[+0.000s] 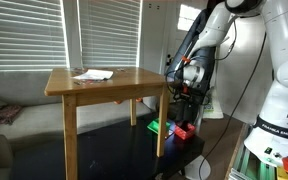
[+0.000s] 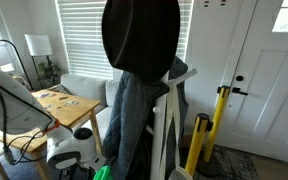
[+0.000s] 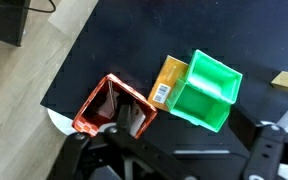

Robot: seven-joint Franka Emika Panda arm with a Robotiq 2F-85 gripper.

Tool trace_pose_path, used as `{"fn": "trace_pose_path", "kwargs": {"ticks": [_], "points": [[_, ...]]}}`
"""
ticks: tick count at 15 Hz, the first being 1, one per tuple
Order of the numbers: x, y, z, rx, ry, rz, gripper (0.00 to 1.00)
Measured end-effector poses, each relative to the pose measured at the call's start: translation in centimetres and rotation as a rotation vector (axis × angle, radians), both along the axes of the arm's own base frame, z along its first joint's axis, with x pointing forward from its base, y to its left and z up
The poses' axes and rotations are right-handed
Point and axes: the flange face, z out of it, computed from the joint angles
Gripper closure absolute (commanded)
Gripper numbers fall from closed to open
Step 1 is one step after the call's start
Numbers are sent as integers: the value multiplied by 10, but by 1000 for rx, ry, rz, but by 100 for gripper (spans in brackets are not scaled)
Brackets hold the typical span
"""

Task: Pick up the green lunch box and put it on the table

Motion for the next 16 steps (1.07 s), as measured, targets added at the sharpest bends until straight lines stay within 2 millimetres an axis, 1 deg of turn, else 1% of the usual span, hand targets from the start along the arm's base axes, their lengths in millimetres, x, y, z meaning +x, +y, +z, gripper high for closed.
{"fn": "trace_pose_path", "kwargs": {"ticks": [5,8,12,16], "points": [[27,4,-60,16,66,-128,0],[42,2,-91,16,87,-201,0],[59,-5,-120,24,101,-267,0],[68,-15,-144,53,126,-325,0]]}}
